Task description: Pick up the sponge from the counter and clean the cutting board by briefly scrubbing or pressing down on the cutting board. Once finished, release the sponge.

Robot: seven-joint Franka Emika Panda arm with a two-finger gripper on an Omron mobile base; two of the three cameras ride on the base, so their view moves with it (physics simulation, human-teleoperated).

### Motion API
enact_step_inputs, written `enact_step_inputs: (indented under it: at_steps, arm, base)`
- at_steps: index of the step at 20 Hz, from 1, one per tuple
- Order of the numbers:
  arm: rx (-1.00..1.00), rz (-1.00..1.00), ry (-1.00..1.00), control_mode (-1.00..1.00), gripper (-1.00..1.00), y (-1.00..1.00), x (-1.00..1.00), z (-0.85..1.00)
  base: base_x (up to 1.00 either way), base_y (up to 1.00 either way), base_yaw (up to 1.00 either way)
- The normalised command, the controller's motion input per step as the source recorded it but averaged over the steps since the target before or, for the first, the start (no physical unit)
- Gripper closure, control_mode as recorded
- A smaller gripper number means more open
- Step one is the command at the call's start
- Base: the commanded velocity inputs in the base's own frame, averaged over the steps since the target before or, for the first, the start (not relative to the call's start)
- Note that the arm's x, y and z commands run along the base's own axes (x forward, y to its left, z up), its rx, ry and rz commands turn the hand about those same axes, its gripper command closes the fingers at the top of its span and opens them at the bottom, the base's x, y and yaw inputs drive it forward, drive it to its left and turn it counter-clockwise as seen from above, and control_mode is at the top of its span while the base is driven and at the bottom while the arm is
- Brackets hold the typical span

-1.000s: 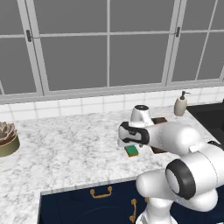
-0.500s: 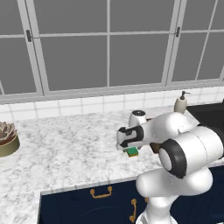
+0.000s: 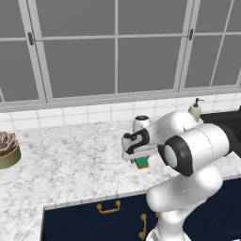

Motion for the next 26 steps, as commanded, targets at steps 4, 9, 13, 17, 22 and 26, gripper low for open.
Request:
enact_step_inputs:
  at_steps: [4,9,13,17,22,26]
  arm:
    - [-0.01,0.0,-0.03,-1.0,1.0,0.04,-0.19,-0.61]
    - [0.03,0.0,-0.12,-1.0,1.0,-0.38,-0.37,-0.05]
    - [0.07,0.0,-0.06,-1.0,1.0,-0.86,-0.13,0.49]
    - [0.14,0.0,0.0,-1.0,1.0,-0.94,0.16,0.39]
    - [0.05,0.0,0.03,-1.0,1.0,-0.24,0.39,-0.16]
    - [0.0,0.0,-0.02,-1.0,1.0,0.0,0.1,-0.34]
  base:
    - [0.0,0.0,0.0]
    - [0.0,0.0,0.0]
    - [0.0,0.0,0.0]
    - [0.0,0.0,0.0]
    - [0.0,0.0,0.0]
    - [0.0,0.0,0.0]
